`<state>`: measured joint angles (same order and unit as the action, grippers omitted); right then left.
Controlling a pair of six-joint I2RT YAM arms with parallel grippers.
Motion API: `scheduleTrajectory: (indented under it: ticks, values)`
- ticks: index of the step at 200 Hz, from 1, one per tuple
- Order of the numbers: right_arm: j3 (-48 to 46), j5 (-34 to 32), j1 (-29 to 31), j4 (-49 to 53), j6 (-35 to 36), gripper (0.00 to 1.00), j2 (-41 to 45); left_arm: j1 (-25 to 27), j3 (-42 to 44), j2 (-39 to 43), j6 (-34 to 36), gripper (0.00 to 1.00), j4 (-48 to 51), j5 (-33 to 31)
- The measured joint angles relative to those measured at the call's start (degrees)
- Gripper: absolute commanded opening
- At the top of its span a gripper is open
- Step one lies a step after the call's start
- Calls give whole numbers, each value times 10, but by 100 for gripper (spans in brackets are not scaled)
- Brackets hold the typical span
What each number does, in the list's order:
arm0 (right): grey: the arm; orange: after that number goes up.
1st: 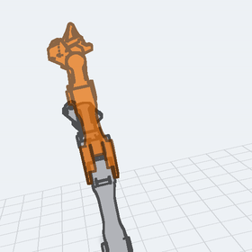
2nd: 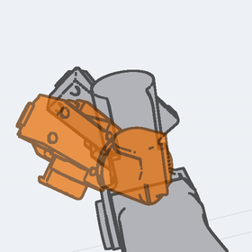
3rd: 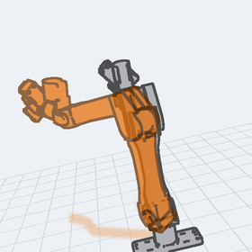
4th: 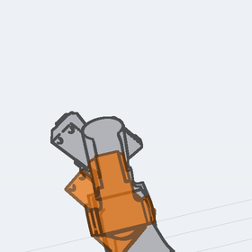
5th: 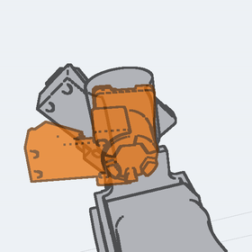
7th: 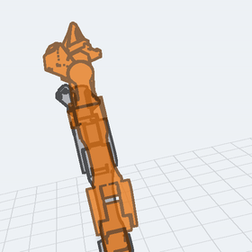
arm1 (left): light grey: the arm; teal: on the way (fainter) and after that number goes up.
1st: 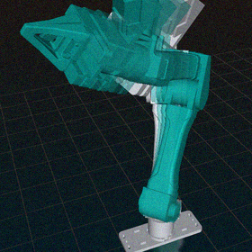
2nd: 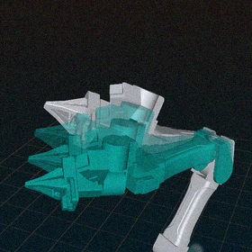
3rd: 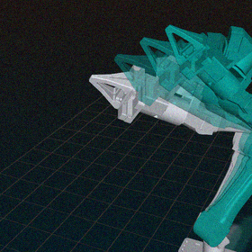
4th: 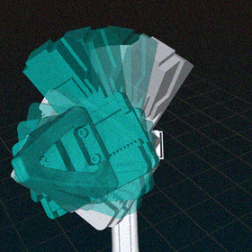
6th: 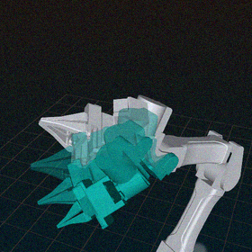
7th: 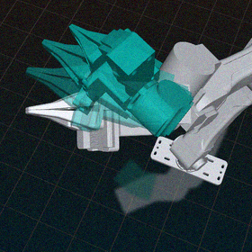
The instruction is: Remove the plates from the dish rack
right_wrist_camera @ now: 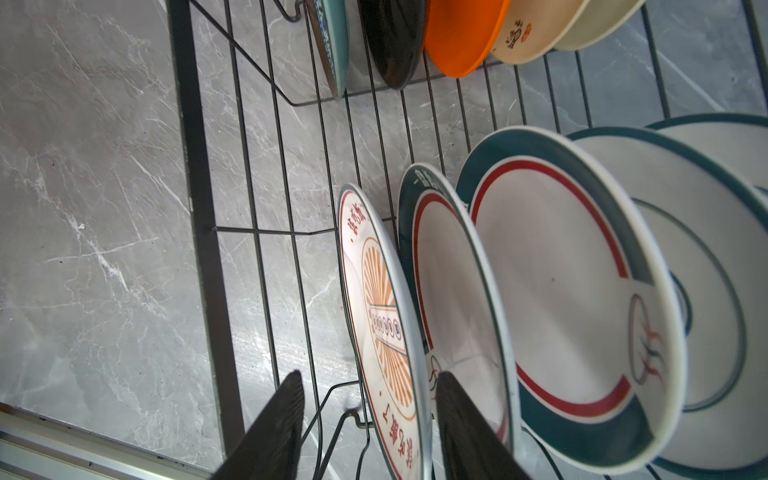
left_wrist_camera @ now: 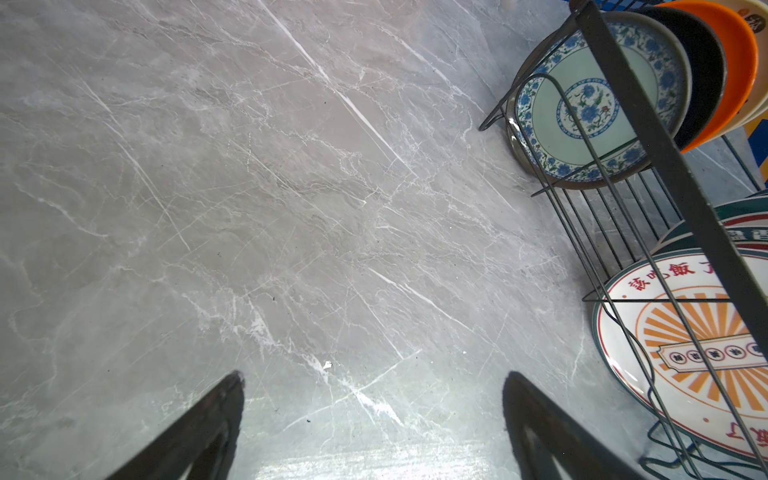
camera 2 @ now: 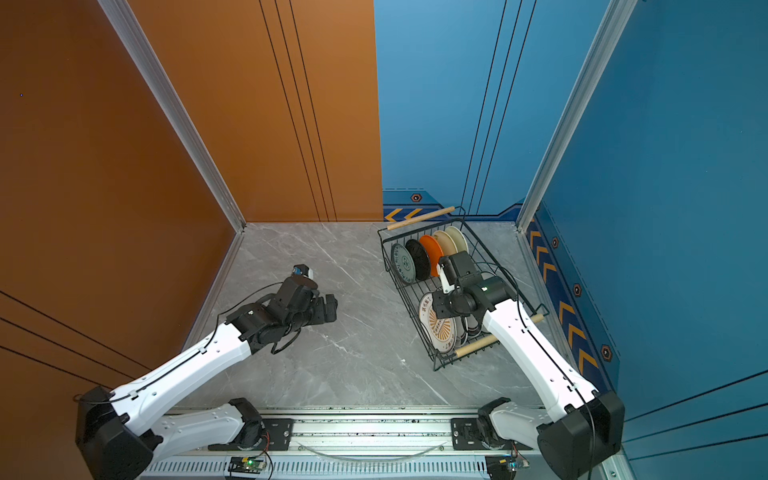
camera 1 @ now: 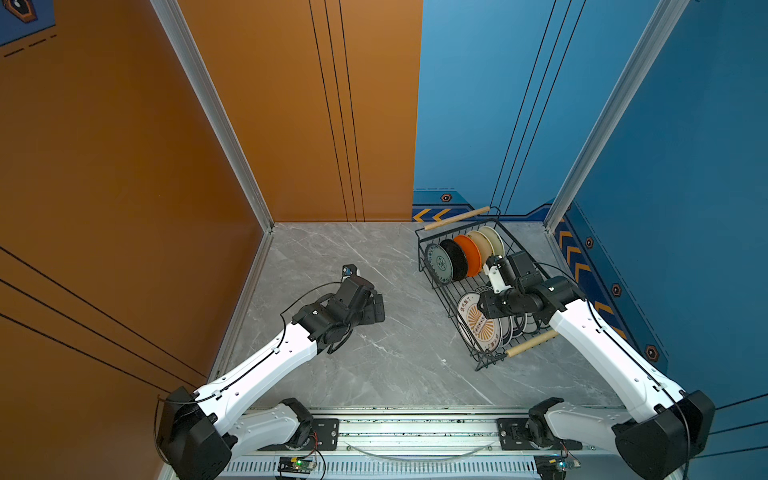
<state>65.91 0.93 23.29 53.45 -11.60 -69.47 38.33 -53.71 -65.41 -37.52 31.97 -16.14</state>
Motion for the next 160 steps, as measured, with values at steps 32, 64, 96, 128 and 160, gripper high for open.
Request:
scheduleTrajectory:
  ticks: [32, 64, 96, 128, 160]
  values:
    - [-17, -10, 0, 0, -5, 47, 4, 4, 1, 2, -1, 98, 0, -4]
    - [-31, -12, 0, -1, -8, 45, 4, 11, 2, 2, -5, 98, 0, -7]
    - [-48, -12, 2, -6, -12, 42, 4, 12, 11, 12, -9, 98, 0, -15]
    - [-58, -12, 6, -15, -16, 38, 4, 12, 16, 19, -12, 98, 0, -19]
    - [-61, -15, 7, -22, -18, 34, 0, 12, 24, 20, -14, 98, 0, -19]
